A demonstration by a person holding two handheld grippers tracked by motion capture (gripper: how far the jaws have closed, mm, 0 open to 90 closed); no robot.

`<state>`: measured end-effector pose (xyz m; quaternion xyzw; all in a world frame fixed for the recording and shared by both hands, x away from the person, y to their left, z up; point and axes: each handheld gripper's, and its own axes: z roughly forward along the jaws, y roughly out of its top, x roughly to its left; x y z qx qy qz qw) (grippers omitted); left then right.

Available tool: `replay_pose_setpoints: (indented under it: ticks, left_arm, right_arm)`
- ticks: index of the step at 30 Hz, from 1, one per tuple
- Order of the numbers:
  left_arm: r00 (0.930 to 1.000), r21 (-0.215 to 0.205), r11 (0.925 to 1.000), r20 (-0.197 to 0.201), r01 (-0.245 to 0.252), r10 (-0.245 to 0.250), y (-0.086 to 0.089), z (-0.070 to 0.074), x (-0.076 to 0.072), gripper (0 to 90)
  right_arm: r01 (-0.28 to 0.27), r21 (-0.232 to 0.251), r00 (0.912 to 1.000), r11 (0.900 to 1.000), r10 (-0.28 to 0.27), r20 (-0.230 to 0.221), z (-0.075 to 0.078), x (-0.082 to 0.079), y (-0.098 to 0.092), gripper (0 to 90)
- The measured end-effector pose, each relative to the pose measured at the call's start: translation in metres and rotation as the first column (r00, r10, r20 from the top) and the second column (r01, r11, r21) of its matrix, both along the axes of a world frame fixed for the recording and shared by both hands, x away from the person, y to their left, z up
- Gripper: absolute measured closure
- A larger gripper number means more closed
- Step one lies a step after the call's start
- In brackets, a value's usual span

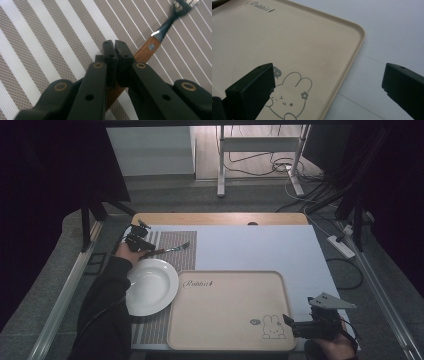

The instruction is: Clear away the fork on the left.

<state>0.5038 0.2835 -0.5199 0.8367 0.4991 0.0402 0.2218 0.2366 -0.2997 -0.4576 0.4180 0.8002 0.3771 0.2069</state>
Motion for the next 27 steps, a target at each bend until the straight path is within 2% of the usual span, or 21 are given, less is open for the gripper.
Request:
replay_pose_setpoints:
  ticks: [2, 8, 12, 14, 17, 18, 19, 21, 25, 27]
  left_arm:
    - [0.9994, -0.006, 0.9996, -0.021, 0.026, -0.026, 0.000, 0.001, -0.003, 88.4]
    - [0.9971, 0.016, 0.9978, -0.041, 0.065, -0.064, -0.002, 0.002, -0.013, 88.7]
    - [0.9967, 0.014, 0.9975, -0.043, 0.070, -0.069, -0.001, 0.003, -0.015, 88.7]
    - [0.9981, 0.003, 0.9984, -0.024, 0.057, -0.057, 0.001, 0.006, -0.015, 88.4]
    - [0.9988, -0.023, 0.9985, 0.006, 0.050, -0.050, 0.002, 0.011, -0.016, 78.0]
    - [0.9982, -0.025, 0.9980, 0.019, 0.058, -0.057, 0.001, 0.013, -0.016, 68.0]
    - [0.9978, -0.022, 0.9979, 0.027, 0.061, -0.061, 0.001, 0.013, -0.016, 68.0]
    - [0.9973, -0.029, 0.9978, 0.044, 0.060, -0.058, -0.002, 0.014, -0.016, 57.9]
    - [0.9954, -0.023, 0.9972, 0.067, 0.071, -0.069, -0.008, 0.014, -0.015, 35.6]
    - [0.9950, -0.013, 0.9970, 0.065, 0.076, -0.075, -0.012, 0.013, -0.013, 24.7]
  right_arm:
    - [-0.001, 0.000, 1.0000, 1.000, 0.001, 0.001, 0.000, 0.000, 0.000, 0.0]
    - [-0.003, -0.003, 1.0000, 1.000, 0.003, 0.002, 0.000, 0.000, 0.000, 0.0]
    - [-0.005, -0.005, 1.0000, 1.000, 0.005, 0.002, 0.000, 0.000, 0.001, 0.0]
    - [-0.006, -0.007, 1.0000, 1.000, 0.006, 0.003, 0.000, 0.000, 0.001, 0.0]
    - [-0.006, -0.006, 1.0000, 1.000, 0.006, 0.002, 0.000, 0.000, 0.001, 0.0]
    - [-0.006, -0.008, 1.0000, 1.000, 0.006, 0.000, 0.000, 0.000, 0.001, 0.0]
    - [-0.006, -0.008, 1.0000, 1.000, 0.006, 0.000, 0.000, 0.000, 0.001, 0.0]
    - [-0.007, -0.009, 1.0000, 1.000, 0.007, 0.002, 0.000, 0.000, 0.001, 0.0]
    - [-0.008, -0.010, 1.0000, 1.000, 0.008, 0.000, 0.000, 0.000, 0.001, 0.0]
    - [-0.010, -0.011, 1.0000, 1.000, 0.010, 0.001, 0.000, 0.000, 0.001, 0.0]
